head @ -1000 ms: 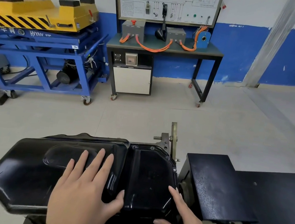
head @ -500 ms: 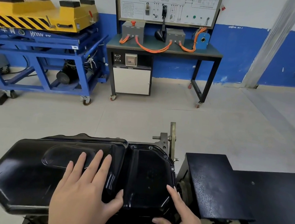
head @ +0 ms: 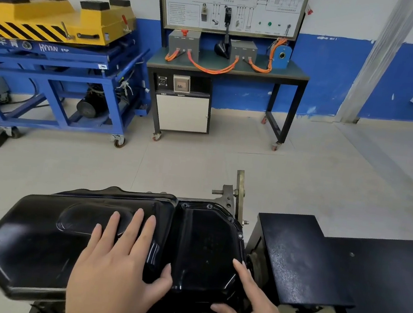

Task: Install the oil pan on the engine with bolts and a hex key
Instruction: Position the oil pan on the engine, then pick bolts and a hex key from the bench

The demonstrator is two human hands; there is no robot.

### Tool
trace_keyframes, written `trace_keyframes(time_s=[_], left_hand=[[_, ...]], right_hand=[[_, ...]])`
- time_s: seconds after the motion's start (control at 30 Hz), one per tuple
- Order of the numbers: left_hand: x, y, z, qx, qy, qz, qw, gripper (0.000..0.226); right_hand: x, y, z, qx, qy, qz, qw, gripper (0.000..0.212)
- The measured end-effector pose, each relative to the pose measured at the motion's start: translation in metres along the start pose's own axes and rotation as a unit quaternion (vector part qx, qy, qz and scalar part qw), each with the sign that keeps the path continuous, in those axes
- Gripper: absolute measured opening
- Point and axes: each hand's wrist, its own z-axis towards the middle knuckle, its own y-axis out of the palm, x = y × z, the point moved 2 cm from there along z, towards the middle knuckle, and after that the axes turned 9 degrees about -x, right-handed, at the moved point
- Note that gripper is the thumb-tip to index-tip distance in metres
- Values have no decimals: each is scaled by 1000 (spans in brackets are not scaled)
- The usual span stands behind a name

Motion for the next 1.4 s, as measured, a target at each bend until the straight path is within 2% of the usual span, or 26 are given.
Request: trace_keyframes(time_s=[0.3,0.57,0.67,0.77,0.87,0.97,1.03,1.13,1.33,1.4], left_hand=[[1,-4,6,-40,-13,3,999,72],[19,-6,9,-93,-15,3,996,72],[51,-10,19,-88,21,-33,995,65],[110,-3,26,-80,120,-101,984,46],[192,16,21,-149,228,-183,945,34],[278,44,4,-233,321,-229,889,33],[332,60,-14,-286,364,-242,853,33],[401,79,-52,-353,429,-230,799,34],[485,105,-123,-431,517,-171,719,36],[498,114,-141,-444,538,-133,704,33]], right_hand=[[0,-1,1,-19,-3,21,1000,88],[10,-22,-2,-122,-18,18,992,78],[25,-47,-14,-94,15,25,995,58],[50,-81,-38,-29,65,41,997,32],[83,-121,-76,59,137,51,988,19],[117,-162,-123,147,216,42,964,27],[138,-186,-156,196,251,29,948,28],[170,-212,-207,255,315,25,914,15],[223,-234,-301,309,462,-14,831,15],[232,-239,-320,292,484,-51,824,17]])
